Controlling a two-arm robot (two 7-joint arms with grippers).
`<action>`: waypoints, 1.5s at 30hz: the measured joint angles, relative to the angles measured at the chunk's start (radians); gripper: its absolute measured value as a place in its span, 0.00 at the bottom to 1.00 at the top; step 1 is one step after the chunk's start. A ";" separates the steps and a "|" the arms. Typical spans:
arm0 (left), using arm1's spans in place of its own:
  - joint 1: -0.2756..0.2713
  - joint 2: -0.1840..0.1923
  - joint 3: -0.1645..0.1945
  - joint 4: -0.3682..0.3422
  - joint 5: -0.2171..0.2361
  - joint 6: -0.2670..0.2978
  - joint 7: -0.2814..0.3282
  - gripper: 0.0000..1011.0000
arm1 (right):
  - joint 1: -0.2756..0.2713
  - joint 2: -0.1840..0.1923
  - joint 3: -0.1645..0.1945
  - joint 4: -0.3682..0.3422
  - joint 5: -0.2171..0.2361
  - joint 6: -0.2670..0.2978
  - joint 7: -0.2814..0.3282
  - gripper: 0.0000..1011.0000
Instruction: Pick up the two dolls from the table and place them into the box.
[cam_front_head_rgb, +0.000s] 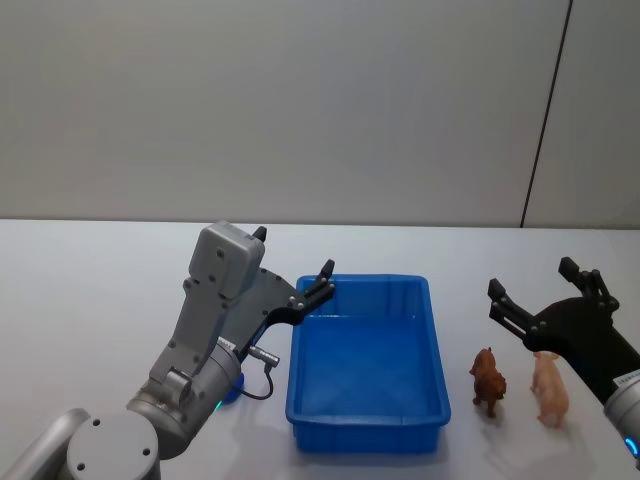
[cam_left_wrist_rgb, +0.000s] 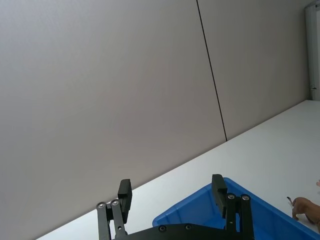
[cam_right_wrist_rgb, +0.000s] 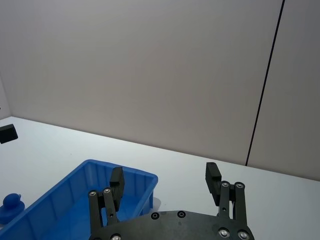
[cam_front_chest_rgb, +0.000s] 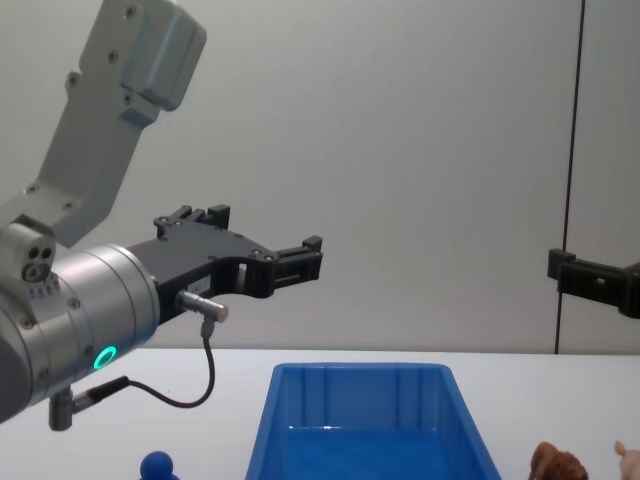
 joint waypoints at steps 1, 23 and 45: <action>0.000 0.000 0.000 0.000 0.000 0.000 0.000 0.99 | 0.000 0.000 0.000 0.000 0.000 0.000 0.000 0.99; 0.000 0.000 0.000 0.000 0.000 0.000 0.000 0.99 | 0.001 0.017 0.021 0.035 -0.013 0.046 -0.018 0.99; 0.000 0.000 0.000 0.000 0.000 0.000 0.000 0.99 | 0.030 -0.009 0.017 0.138 -0.076 0.187 -0.086 0.99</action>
